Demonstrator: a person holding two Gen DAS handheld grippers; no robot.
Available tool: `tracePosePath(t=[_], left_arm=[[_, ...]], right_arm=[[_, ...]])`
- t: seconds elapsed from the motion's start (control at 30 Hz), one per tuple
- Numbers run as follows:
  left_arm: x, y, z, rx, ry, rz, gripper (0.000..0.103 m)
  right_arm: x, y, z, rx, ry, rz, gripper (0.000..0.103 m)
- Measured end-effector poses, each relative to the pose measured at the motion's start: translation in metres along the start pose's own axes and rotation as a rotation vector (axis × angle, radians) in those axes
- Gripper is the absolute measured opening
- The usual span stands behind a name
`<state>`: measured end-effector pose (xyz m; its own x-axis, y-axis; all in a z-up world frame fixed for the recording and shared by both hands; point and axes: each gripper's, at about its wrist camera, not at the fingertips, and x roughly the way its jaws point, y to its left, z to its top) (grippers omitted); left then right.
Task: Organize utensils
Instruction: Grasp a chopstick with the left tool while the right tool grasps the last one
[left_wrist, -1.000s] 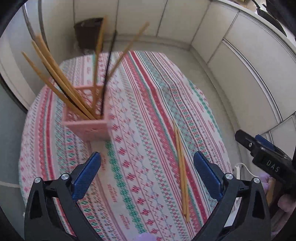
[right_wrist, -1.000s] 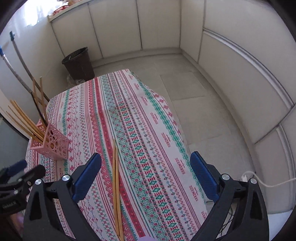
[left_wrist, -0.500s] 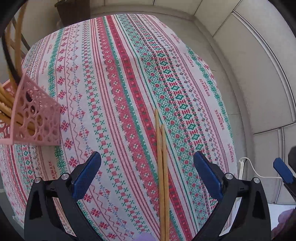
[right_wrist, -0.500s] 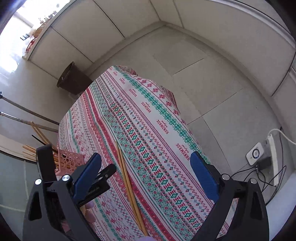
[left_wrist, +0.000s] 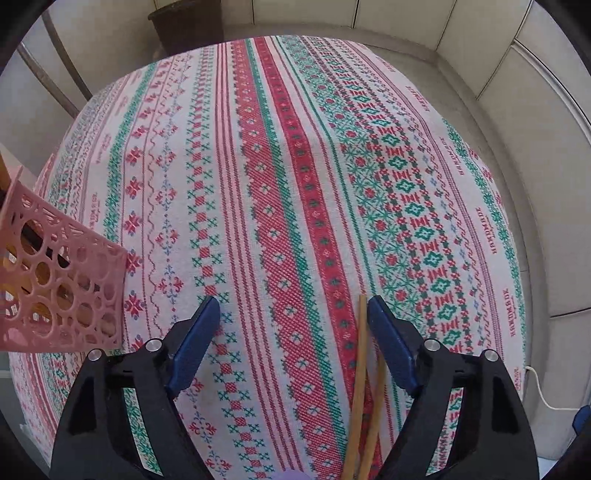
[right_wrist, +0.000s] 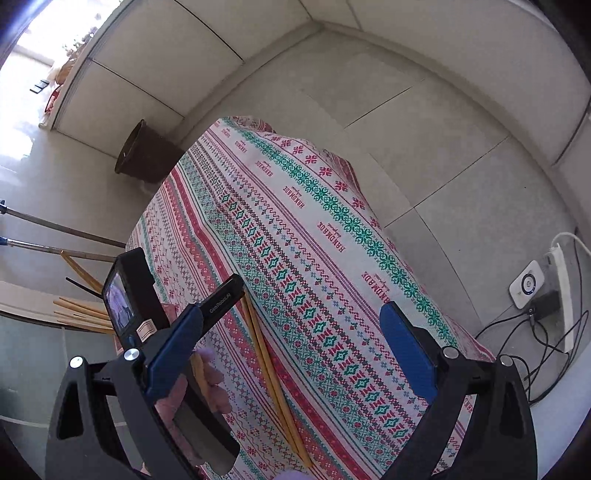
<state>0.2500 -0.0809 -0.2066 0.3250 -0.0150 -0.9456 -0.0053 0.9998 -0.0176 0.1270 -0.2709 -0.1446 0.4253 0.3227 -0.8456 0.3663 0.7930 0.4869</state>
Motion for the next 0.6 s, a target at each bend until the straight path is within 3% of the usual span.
tracePosePath(t=[0.13,0.23,0.33,0.37,0.47,0.6], left_arm=[[-0.002,-0.002,0.0,0.049,0.003,-0.016,0.058],[-0.013,-0.008,-0.015,0.139,0.016,-0.033,0.045],[-0.02,-0.016,-0.031,0.234,0.031,-0.026,0.026],[-0.022,-0.016,-0.035,0.253,0.026,-0.019,0.013],[-0.028,-0.004,-0.046,0.257,0.012,-0.037,0.005],[-0.058,0.027,-0.063,0.255,-0.027,-0.067,0.005]], right_arm=[[-0.001,0.001,0.001,-0.007,-0.016,-0.029,0.094],[0.001,0.0,0.002,-0.003,-0.018,-0.042,0.094],[0.008,0.0,0.001,0.0,0.003,-0.051,0.094],[0.012,0.001,0.001,-0.005,0.014,-0.054,0.094],[0.025,0.005,-0.003,-0.025,0.043,-0.065,0.094],[0.042,0.019,-0.008,-0.088,0.056,-0.111,0.094]])
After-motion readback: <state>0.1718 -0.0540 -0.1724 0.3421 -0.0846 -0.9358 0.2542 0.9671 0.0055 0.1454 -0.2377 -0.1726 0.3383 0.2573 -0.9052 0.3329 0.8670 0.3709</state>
